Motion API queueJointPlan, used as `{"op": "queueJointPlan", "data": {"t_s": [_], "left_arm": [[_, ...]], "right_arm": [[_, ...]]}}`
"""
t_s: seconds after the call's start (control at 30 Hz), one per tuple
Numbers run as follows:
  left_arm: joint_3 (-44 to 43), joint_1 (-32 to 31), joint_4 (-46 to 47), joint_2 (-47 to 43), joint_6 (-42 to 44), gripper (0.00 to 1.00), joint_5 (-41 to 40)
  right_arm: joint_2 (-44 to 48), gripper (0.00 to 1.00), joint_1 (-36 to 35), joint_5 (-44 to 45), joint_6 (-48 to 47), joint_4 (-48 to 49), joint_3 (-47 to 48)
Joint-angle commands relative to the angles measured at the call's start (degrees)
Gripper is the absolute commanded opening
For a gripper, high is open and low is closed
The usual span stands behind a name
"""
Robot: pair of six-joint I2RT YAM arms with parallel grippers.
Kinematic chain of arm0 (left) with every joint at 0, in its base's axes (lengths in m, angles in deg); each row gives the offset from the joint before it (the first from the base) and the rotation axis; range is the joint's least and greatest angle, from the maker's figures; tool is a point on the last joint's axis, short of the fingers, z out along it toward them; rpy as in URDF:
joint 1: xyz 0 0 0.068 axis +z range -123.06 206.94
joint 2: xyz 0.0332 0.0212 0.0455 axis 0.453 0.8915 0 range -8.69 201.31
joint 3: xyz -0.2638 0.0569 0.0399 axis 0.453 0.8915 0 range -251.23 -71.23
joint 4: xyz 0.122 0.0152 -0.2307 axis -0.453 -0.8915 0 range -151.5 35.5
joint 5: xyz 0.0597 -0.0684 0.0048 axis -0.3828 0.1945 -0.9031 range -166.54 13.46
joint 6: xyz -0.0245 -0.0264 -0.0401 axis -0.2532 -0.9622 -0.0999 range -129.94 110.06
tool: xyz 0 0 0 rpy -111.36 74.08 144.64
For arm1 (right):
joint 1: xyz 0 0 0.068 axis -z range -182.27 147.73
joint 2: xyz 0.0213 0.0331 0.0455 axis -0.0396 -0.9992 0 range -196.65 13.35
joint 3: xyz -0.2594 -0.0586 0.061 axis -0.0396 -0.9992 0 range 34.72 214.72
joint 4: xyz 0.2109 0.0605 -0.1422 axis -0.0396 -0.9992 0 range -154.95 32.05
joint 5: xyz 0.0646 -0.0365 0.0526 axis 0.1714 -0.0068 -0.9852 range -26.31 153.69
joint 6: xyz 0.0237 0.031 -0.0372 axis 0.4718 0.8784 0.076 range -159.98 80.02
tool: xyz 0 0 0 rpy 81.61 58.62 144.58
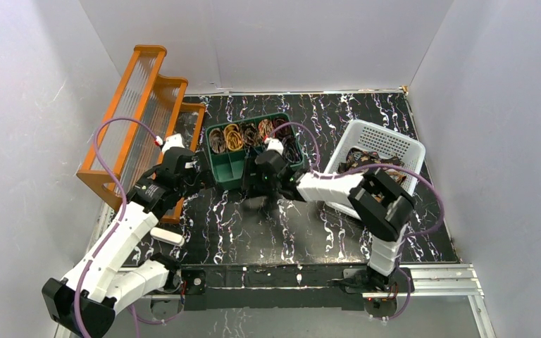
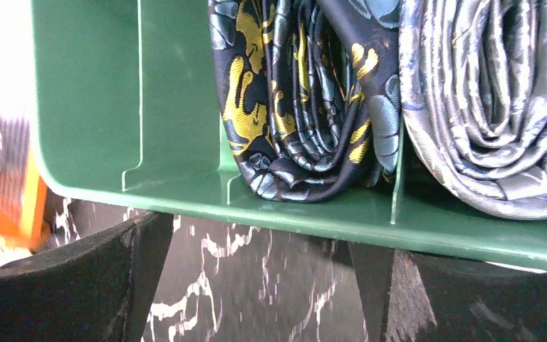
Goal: Roll the ties
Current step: Move the storage box to the corner of the board.
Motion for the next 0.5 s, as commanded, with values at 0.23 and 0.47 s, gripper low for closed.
{"op": "queueJointPlan", "data": {"t_s": [0.23,0.47], "left_arm": [[-1.5,0.1,0.4,1.9,0.6,0.98,-0.1],[-0.6,0.1,2.3,1.6,2.4,0.98,3.2]], "right_arm": [[-18.1,0.99,8.6,-9.3,-7.7,-6.1,28.1],[-4.8,0.99,8.9,-17.0,-13.6,-17.4,24.4]]}}
